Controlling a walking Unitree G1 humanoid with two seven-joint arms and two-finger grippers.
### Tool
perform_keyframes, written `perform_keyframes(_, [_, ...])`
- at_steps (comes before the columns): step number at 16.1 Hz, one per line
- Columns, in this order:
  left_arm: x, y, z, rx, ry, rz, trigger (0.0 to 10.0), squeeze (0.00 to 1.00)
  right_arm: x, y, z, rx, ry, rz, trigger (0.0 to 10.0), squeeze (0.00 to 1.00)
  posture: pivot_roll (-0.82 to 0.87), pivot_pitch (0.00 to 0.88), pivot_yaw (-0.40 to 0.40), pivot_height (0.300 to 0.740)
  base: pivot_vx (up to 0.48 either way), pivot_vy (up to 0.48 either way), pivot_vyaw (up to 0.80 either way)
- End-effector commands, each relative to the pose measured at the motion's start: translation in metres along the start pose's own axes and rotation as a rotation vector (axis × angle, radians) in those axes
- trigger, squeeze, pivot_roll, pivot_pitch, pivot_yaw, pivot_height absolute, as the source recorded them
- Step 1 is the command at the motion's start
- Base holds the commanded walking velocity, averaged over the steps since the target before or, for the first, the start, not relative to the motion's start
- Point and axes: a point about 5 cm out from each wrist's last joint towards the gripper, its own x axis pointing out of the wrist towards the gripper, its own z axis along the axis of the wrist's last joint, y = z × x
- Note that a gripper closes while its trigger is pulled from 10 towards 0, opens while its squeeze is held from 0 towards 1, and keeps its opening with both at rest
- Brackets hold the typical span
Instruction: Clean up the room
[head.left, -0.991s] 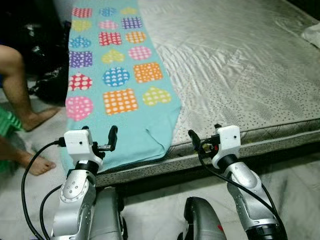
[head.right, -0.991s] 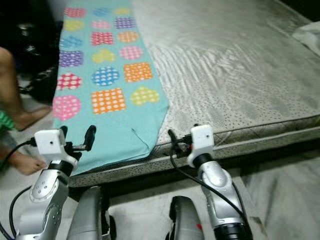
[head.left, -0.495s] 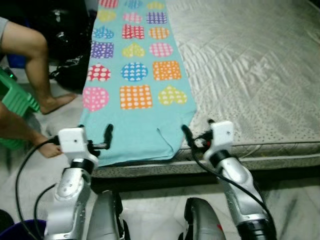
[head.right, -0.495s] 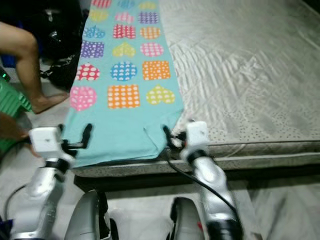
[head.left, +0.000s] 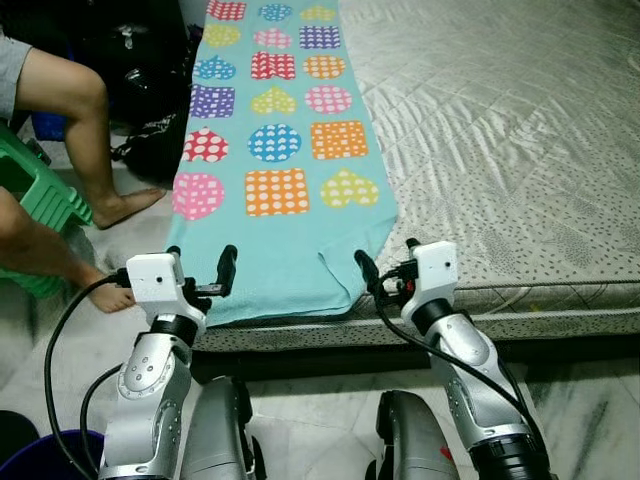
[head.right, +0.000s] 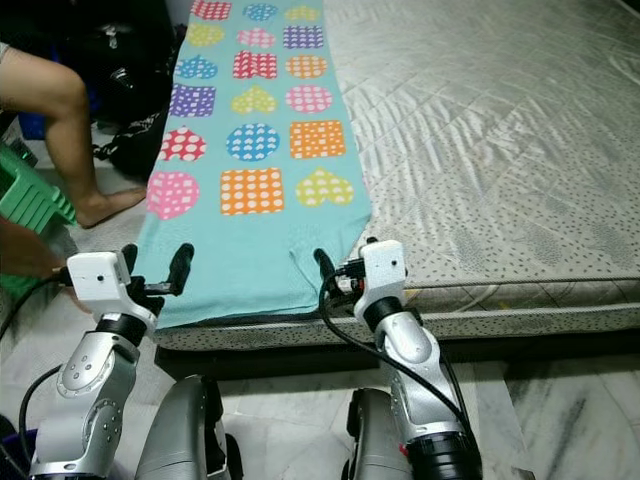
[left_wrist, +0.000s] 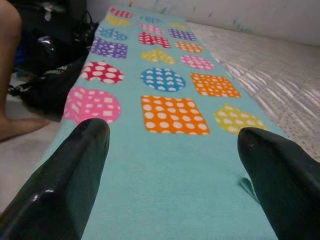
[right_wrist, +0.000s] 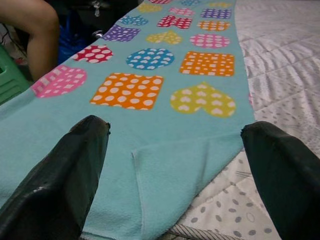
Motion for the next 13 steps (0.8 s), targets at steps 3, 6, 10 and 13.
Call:
perform_keyframes(3, [-0.0011, 0.0002, 0.0000, -0.008, -0.004, -0.016, 10.0, 0.00, 0.0009, -0.0011, -0.0003, -0.003, -0.004, -0.005, 10.0, 0.00, -0.03, 0.193, -0.004, 0.585, 0.466, 0.000, 0.00])
perform_keyframes(6, [-0.0008, -0.0009, 0.0002, -0.010, -0.004, -0.023, 10.0, 0.00, -0.0002, -0.0018, -0.0013, -0.008, -0.002, -0.008, 10.0, 0.00, -0.03, 0.193, -0.002, 0.585, 0.480, 0.000, 0.00])
perform_keyframes(10, [-0.0003, -0.0043, -0.0040, -0.017, 0.019, -0.022, 10.0, 0.00, -0.0014, -0.0023, -0.0028, -0.010, 0.002, -0.009, 10.0, 0.00, -0.03, 0.191, -0.001, 0.585, 0.199, 0.000, 0.00])
perform_keyframes(13, [-0.0003, -0.0051, -0.0063, -0.010, 0.031, -0.014, 10.0, 0.00, -0.0019, -0.0071, -0.0043, -0.016, 0.008, -0.018, 10.0, 0.00, -0.03, 0.189, 0.000, 0.585, 0.000, 0.000, 0.00])
